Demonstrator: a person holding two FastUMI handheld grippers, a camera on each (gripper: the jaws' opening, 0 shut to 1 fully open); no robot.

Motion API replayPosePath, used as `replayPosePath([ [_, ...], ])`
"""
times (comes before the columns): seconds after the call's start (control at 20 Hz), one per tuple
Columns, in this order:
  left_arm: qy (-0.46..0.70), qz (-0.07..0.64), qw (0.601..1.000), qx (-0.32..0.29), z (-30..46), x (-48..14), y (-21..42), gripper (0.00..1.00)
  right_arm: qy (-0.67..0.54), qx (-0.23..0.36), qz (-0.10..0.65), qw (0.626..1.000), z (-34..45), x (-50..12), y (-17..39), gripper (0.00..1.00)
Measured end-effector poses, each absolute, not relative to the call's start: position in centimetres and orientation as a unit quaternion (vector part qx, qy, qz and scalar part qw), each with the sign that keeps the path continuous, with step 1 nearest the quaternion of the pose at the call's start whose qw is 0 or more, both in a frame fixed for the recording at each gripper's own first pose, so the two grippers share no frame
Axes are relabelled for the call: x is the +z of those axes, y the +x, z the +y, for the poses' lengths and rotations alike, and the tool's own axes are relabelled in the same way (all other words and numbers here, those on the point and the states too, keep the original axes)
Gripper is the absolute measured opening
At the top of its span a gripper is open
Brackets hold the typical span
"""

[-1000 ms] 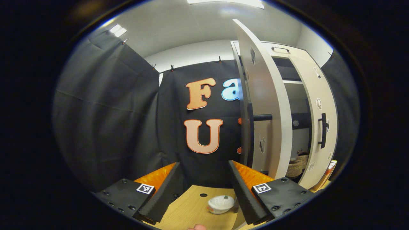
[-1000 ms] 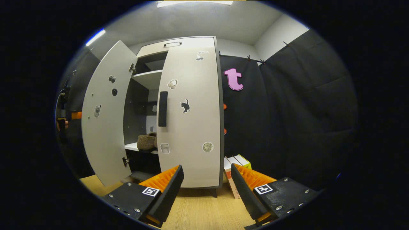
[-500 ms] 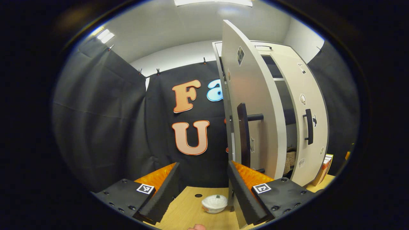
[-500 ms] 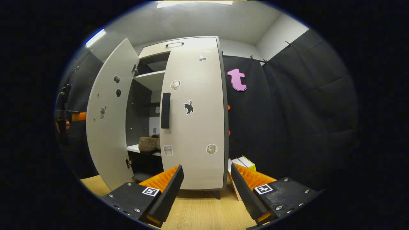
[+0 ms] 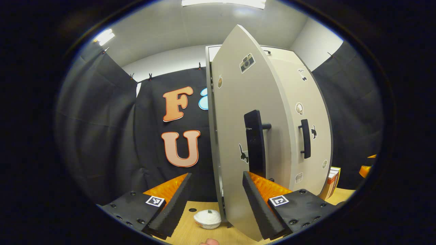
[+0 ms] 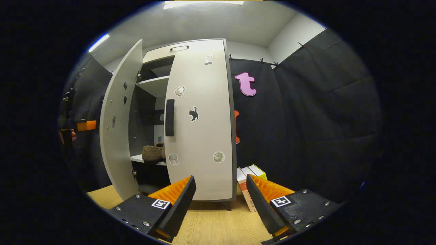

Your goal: Grab one shoe with the right hand and put it into the shoe cabinet, grab the other shoe with the left hand and put it into the shoe cabinet; then close the right door with the right hand and the left door with the left hand.

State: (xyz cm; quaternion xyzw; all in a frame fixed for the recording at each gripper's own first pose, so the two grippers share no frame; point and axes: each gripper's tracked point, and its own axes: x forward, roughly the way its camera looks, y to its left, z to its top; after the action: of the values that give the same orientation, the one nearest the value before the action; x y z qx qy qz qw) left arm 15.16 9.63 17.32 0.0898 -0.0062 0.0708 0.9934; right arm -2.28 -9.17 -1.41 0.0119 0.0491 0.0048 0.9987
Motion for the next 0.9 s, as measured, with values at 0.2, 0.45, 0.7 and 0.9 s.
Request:
replayPosePath([
  [0.2, 0.069, -0.001, 0.997, 0.045, 7.4, 16.7, 16.8, 0.95, 0.018, -0.009, 0.050, 0.999, -9.8, -1.6, -2.1, 0.92],
  [0.45, 0.064, 0.004, 0.998, 0.003, 4.1, 15.6, 18.8, 0.97, 0.019, -0.030, 0.050, 0.998, -11.3, -1.4, -2.4, 0.92],
  [0.7, 0.063, 0.003, 0.998, -0.024, 1.7, 14.8, 21.4, 0.94, 0.020, -0.048, 0.046, 0.998, -12.8, -1.0, -3.0, 0.92],
  [0.9, 0.053, 0.006, 0.998, -0.038, 0.2, 14.4, 23.4, 0.94, 0.027, -0.065, 0.049, 0.996, -14.0, -1.2, -3.2, 0.92],
])
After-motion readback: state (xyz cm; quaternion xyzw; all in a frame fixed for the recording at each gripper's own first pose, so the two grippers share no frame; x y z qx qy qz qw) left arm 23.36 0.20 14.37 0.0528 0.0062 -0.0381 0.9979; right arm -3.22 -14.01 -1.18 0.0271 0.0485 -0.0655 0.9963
